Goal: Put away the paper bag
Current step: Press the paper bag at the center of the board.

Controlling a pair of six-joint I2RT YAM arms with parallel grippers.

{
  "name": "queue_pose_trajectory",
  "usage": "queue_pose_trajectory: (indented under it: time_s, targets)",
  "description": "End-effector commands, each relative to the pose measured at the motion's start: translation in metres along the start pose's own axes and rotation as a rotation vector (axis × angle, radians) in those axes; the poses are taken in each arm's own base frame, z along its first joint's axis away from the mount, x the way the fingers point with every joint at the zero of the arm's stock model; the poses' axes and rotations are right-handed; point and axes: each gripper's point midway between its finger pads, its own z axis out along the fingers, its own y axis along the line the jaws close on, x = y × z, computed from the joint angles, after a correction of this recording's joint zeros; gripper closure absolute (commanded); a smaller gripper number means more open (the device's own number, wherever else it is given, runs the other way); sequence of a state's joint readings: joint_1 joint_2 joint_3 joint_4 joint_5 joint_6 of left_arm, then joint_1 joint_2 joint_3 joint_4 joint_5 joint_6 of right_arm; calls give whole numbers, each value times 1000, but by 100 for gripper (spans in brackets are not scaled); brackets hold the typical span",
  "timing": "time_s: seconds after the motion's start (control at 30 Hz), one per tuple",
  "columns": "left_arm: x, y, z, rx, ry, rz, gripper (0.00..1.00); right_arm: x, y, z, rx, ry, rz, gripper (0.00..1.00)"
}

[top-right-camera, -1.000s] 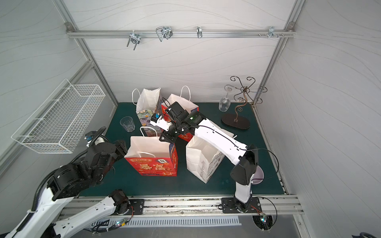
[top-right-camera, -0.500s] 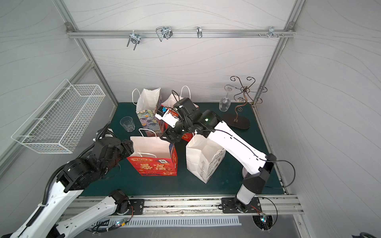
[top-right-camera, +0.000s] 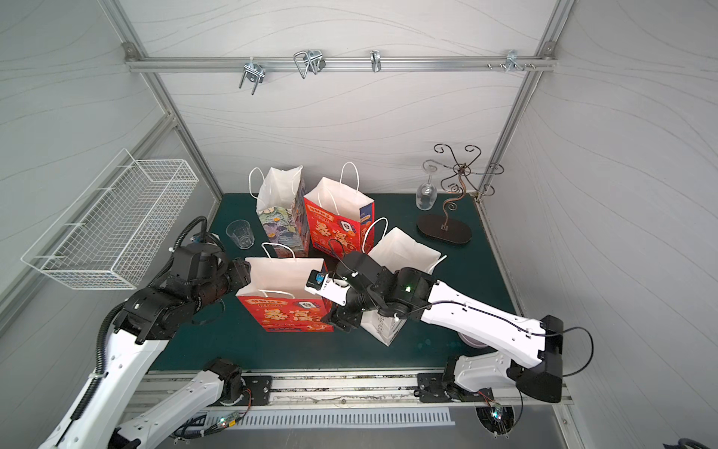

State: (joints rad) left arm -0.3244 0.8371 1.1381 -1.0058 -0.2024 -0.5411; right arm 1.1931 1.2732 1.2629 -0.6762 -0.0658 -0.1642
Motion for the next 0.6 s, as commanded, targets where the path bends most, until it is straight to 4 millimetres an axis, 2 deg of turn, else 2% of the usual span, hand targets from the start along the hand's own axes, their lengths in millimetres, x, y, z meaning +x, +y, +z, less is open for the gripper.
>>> queue_pose_trajectory:
  time_s: [0.0, 0.17, 0.3, 0.43, 0.57]
  targets:
    - [-12, -23, -3, 119, -4, 65, 43, -24, -8, 12, 43, -113, 38, 24]
    - [-7, -26, 7, 156, 41, 62, 54, -20, 2, 34, -31, -142, 37, 27]
    - [-1, -33, 13, 194, 67, 63, 60, -29, 14, 40, -115, -234, 27, 27]
    - [4, -36, 17, 217, 93, 66, 62, -37, 7, 39, -137, -313, 57, 27]
    - [6, -37, 17, 225, 93, 71, 63, -39, -6, 28, -90, -328, 49, 27]
